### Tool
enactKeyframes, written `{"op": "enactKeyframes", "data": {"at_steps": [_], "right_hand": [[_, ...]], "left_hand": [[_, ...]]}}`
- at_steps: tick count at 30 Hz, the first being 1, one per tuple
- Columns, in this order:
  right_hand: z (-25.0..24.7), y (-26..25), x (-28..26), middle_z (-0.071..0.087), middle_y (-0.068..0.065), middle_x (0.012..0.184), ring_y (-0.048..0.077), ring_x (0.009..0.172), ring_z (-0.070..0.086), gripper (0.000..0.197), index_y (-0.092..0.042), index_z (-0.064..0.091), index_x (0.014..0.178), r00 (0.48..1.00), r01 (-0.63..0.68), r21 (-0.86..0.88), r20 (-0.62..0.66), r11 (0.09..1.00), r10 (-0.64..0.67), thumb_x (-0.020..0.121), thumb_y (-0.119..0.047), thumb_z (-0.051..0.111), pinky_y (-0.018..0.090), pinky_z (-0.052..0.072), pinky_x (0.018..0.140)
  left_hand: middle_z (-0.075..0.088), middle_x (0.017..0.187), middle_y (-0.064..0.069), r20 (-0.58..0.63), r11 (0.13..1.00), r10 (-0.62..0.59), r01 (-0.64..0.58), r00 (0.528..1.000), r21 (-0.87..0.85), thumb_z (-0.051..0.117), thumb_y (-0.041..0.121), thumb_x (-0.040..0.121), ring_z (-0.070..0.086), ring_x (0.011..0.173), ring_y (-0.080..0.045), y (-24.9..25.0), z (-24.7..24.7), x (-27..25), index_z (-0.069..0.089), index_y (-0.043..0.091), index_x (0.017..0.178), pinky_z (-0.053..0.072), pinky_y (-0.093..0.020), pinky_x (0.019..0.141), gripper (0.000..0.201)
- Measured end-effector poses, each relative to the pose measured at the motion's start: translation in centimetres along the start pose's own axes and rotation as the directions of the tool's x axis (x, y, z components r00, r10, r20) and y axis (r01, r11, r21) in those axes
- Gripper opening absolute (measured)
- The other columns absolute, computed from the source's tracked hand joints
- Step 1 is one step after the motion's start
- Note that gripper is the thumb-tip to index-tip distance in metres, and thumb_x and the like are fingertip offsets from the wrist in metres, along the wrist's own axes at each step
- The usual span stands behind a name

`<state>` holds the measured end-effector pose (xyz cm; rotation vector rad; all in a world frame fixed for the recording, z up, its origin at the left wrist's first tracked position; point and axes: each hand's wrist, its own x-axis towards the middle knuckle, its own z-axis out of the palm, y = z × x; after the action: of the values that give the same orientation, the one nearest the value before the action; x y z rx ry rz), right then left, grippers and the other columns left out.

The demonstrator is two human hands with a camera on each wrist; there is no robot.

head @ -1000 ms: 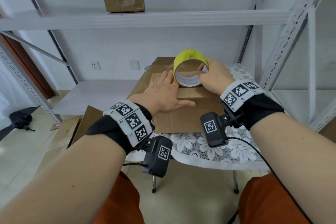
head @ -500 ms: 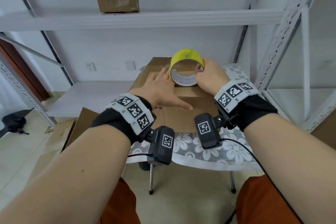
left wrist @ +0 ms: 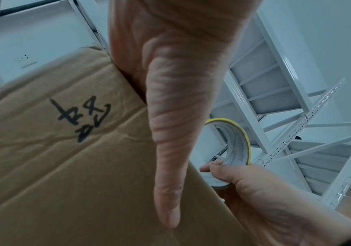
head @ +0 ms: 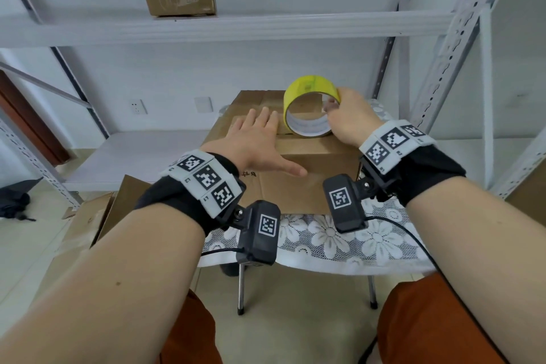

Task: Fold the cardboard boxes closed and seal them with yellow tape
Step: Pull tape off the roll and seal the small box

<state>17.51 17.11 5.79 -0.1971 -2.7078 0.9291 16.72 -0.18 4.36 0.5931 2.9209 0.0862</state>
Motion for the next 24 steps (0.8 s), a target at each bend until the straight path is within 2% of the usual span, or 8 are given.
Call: {"op": "enactKeyframes", "data": {"at_steps": [3, 7, 8, 11, 13, 15, 19, 24], "right_hand": [[-0.2, 0.1, 0.0, 0.049, 0.011, 0.094, 0.025, 0.088, 0.047, 0.027, 0.001, 0.056, 0.113, 1.0, 0.009, 0.005, 0.013, 1.0, -0.009, 0.097, -0.01, 0.037, 0.029, 0.035, 0.074], [-0.1, -0.1, -0.4, 0.057, 0.017, 0.106, 0.033, 0.105, 0.054, 0.025, -0.001, 0.055, 0.114, 1.0, 0.017, 0.012, -0.015, 1.0, -0.016, 0.098, -0.01, 0.038, 0.035, 0.04, 0.085], [-0.1, -0.1, -0.5, 0.058, 0.018, 0.107, 0.034, 0.105, 0.054, 0.025, -0.002, 0.055, 0.114, 1.0, 0.012, 0.013, -0.021, 1.0, -0.012, 0.097, -0.01, 0.039, 0.035, 0.04, 0.083], [0.1, 0.5, -0.9, 0.055, 0.01, 0.092, 0.028, 0.092, 0.053, 0.017, -0.008, 0.056, 0.104, 1.0, -0.006, 0.012, -0.019, 1.0, 0.007, 0.093, -0.014, 0.044, 0.03, 0.036, 0.073], [0.6, 1.0, -1.2, 0.055, 0.007, 0.088, 0.026, 0.086, 0.052, 0.014, -0.012, 0.056, 0.096, 1.0, -0.016, 0.026, -0.012, 1.0, 0.016, 0.091, -0.022, 0.047, 0.029, 0.034, 0.07], [0.9, 1.0, -1.3, 0.056, 0.008, 0.09, 0.027, 0.086, 0.053, 0.017, -0.012, 0.055, 0.096, 1.0, -0.023, 0.038, 0.001, 0.999, 0.023, 0.091, -0.025, 0.045, 0.031, 0.036, 0.071], [0.6, 0.4, -1.2, 0.052, 0.009, 0.092, 0.025, 0.083, 0.049, 0.026, -0.01, 0.056, 0.112, 0.998, -0.049, 0.058, 0.032, 0.997, 0.047, 0.098, -0.022, 0.038, 0.03, 0.035, 0.071], [-0.1, 0.5, -1.2, 0.052, 0.007, 0.095, 0.023, 0.086, 0.048, 0.026, -0.007, 0.057, 0.115, 1.0, -0.031, 0.071, -0.001, 0.997, 0.031, 0.097, -0.012, 0.039, 0.028, 0.036, 0.074]], "left_hand": [[-0.015, 0.163, -0.003, 0.005, 1.0, -0.008, 0.008, 1.0, -0.001, 0.061, 0.081, 0.064, -0.014, 0.15, -0.024, 0.1, 0.0, -0.2, -0.011, 0.019, 0.155, -0.004, -0.043, 0.122, 0.132], [-0.016, 0.162, -0.007, 0.052, 0.999, -0.045, 0.044, 0.998, 0.009, 0.061, 0.083, 0.062, -0.016, 0.149, -0.031, 0.4, -0.4, -0.3, -0.013, 0.023, 0.154, -0.003, -0.046, 0.121, 0.133], [-0.016, 0.162, -0.009, 0.072, 0.998, -0.06, 0.059, 0.996, 0.02, 0.061, 0.084, 0.06, -0.016, 0.148, -0.035, 0.7, -0.7, -0.2, -0.013, 0.024, 0.154, -0.002, -0.049, 0.121, 0.134], [-0.017, 0.161, -0.013, 0.114, 0.994, -0.094, 0.088, 0.989, 0.059, 0.06, 0.087, 0.056, -0.015, 0.146, -0.042, 1.9, -1.2, 0.1, -0.012, 0.023, 0.154, 0.0, -0.057, 0.119, 0.138], [-0.021, 0.161, -0.007, 0.123, 0.995, -0.093, 0.086, 0.988, 0.058, 0.06, 0.088, 0.056, -0.019, 0.146, -0.039, 2.2, -1.0, 0.0, -0.01, 0.024, 0.155, -0.003, -0.06, 0.117, 0.137], [-0.024, 0.161, -0.002, 0.118, 0.997, -0.075, 0.07, 0.99, 0.045, 0.06, 0.087, 0.057, -0.021, 0.147, -0.034, 2.1, -0.7, 0.0, -0.013, 0.027, 0.154, -0.004, -0.063, 0.116, 0.136], [-0.024, 0.16, 0.004, 0.124, 0.998, -0.061, 0.057, 0.99, 0.038, 0.06, 0.087, 0.059, -0.022, 0.147, -0.028, 1.9, -0.6, 0.1, -0.013, 0.028, 0.154, -0.006, -0.066, 0.114, 0.134], [-0.025, 0.16, 0.005, 0.123, 0.998, -0.059, 0.057, 0.991, 0.022, 0.062, 0.085, 0.059, -0.023, 0.147, -0.027, 1.9, -0.5, 0.0, -0.016, 0.029, 0.154, -0.007, -0.066, 0.113, 0.134]]}}
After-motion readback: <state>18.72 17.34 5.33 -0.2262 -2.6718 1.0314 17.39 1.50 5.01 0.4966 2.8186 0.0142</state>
